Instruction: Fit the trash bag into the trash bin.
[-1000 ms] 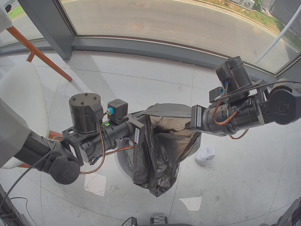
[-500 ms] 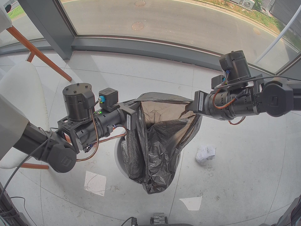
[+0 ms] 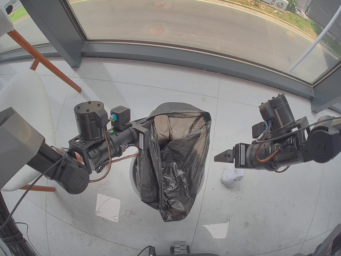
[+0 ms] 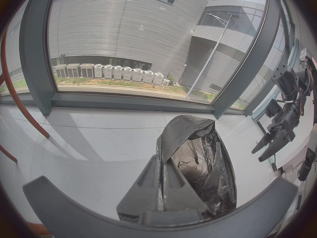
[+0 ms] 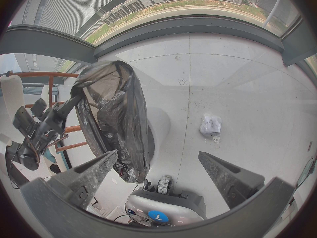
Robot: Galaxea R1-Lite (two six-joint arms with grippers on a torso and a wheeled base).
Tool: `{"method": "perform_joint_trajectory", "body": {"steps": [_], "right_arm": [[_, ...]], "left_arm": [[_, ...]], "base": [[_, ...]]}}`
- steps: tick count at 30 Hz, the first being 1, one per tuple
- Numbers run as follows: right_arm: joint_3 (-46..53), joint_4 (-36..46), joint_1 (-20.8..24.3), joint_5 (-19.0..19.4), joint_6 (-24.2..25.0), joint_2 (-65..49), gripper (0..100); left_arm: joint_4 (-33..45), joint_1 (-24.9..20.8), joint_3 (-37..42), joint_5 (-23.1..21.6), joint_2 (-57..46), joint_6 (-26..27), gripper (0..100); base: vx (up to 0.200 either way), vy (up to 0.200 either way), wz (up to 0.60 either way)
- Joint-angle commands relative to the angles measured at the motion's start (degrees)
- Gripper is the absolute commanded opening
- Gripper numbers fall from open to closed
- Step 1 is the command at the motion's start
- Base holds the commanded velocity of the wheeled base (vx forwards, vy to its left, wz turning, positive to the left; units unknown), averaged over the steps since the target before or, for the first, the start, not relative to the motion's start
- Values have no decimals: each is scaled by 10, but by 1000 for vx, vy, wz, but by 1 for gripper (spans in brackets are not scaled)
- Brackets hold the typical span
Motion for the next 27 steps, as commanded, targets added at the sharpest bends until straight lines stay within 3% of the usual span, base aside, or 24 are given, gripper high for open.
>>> {"method": "perform_joint_trajectory", "body": {"steps": [1,8,13,22,27], "right_arm": [[9,0,-1,0,1,-29,100],[28,-1,-1,0,1,-39,100],[41,-2,-1,0,1,-42,100],[43,-1,0,0,1,-46,100],[45,-1,1,0,1,-49,100]], "left_arm": [[-4,17,-6,0,24,2,100],[-5,31,19,-12,17,-1,100],[6,-7,101,-59,-44,-5,100],[13,-54,134,-57,-49,-71,100],[30,-55,141,-51,-38,-86,100]], "base": [[0,0,0],[0,0,0],[0,0,0],[0,0,0],[0,0,0]]}}
